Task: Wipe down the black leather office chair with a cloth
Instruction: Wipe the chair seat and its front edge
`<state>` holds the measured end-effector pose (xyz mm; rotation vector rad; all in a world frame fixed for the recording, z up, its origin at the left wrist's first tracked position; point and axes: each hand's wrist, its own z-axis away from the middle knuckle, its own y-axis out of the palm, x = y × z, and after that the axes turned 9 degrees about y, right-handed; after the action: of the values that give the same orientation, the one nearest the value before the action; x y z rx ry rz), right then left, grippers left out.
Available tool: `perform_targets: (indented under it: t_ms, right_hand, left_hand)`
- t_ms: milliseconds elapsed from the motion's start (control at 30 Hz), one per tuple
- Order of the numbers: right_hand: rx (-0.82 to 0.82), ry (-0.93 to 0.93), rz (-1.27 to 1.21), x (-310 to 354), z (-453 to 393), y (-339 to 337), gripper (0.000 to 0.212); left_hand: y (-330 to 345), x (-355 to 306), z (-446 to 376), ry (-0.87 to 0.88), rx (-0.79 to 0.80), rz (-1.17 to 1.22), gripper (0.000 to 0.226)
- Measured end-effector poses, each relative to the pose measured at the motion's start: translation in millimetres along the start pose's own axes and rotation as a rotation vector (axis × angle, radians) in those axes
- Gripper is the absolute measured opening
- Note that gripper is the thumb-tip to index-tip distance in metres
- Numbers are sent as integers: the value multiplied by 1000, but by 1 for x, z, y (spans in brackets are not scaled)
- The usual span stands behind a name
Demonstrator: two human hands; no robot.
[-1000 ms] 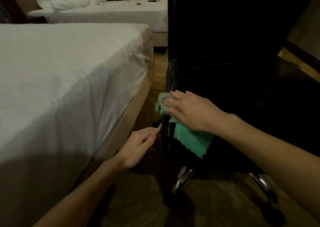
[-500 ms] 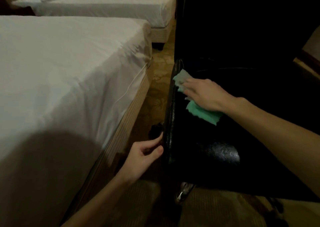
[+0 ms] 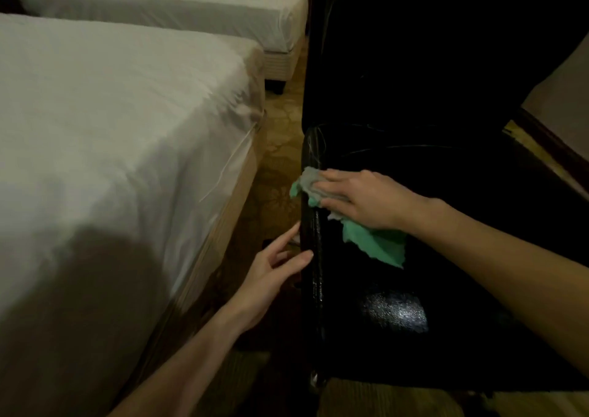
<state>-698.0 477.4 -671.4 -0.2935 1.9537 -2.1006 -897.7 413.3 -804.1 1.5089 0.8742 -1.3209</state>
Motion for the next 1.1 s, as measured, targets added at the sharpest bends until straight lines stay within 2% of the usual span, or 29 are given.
perform_targets:
  t_ms: [133, 267, 333, 467, 567, 667, 833, 1100]
  right_hand:
    - [-72, 219, 41, -8, -47, -2, 43]
    - [-67, 330, 30, -22, -73, -5, 43]
    - [-90, 291, 2, -16, -73, -1, 40]
    - [-128, 76, -62, -5, -40, 3, 36]
    - [-60, -81, -126, -5, -18, 2, 41]
    - [-12, -158, -57, -11, -25, -1, 46]
    - [-39, -56, 30, -19, -79, -1, 46]
    - [-143, 197, -19, -65, -171, 3, 39]
  left_hand:
    - [-6, -4, -3, -69, 45, 32, 76]
    - [-13, -14, -4, -146, 146, 4, 69]
    - [-18, -21, -6, -140, 157, -52, 66]
    - [-13, -35, -20, -18, 155, -115, 63]
    - [-6, -39, -39, 16, 72, -137, 51]
    - [0, -40, -51, 11, 9, -156, 43]
    - [-4, -29, -54, 74, -13, -184, 61]
    - [-9, -32, -62, 77, -10, -246, 77]
